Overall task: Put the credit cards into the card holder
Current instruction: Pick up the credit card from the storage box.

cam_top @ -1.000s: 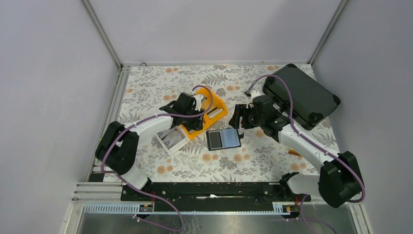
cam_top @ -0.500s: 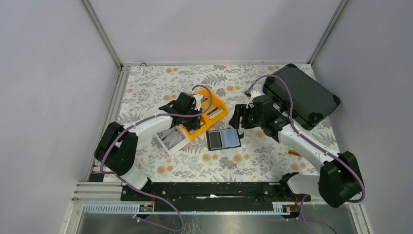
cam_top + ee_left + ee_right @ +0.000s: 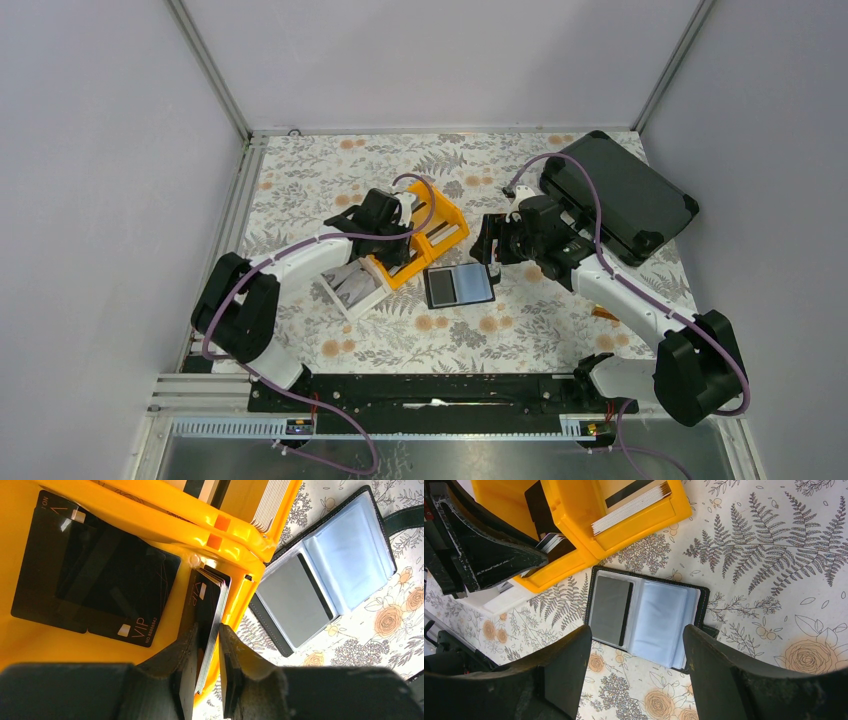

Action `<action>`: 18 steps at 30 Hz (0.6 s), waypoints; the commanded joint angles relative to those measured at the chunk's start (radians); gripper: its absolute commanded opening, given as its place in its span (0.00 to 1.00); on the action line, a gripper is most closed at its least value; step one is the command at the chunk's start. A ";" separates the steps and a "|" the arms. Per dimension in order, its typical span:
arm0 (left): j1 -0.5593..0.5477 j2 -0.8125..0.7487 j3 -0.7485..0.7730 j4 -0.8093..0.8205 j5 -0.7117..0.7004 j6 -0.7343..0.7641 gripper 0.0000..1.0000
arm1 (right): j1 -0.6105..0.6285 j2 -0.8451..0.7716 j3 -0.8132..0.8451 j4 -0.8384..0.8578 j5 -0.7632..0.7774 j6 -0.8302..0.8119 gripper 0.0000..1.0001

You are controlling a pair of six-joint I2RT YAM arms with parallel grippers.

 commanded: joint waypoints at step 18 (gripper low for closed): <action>-0.003 -0.039 0.028 0.002 0.058 -0.001 0.46 | -0.006 -0.007 -0.001 0.034 -0.016 0.004 0.74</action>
